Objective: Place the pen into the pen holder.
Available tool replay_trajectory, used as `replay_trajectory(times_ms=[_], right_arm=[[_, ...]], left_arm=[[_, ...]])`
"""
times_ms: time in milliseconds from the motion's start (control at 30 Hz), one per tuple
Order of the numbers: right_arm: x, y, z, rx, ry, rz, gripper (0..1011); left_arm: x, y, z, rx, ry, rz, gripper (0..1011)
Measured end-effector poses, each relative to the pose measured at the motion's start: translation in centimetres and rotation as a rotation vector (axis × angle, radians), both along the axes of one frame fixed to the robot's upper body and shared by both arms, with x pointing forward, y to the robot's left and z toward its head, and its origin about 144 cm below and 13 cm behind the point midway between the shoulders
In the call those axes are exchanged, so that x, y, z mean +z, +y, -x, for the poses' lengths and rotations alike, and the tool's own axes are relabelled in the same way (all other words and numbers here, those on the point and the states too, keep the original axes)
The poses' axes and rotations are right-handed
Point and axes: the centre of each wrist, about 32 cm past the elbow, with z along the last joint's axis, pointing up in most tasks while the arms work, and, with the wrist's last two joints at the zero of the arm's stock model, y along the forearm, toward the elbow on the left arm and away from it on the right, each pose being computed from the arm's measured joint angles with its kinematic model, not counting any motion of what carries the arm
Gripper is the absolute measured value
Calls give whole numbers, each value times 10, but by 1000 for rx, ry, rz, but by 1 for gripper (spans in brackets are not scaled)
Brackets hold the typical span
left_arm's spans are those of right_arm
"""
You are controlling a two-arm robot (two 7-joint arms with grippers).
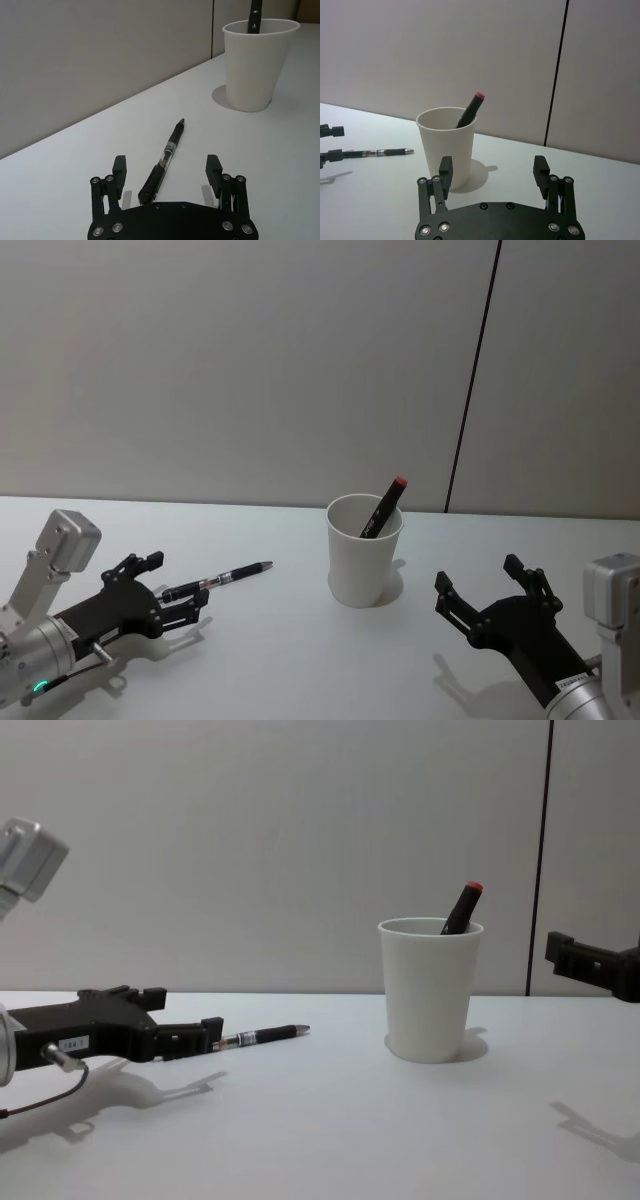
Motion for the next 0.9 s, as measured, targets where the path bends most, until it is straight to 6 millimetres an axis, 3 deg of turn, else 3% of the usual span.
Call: replay_trajectory(times_ms=[900], right_arm=[[0, 0, 0, 0, 0, 0, 1001]], left_arm=[[-5, 3, -30, -68, 97, 23, 1000]])
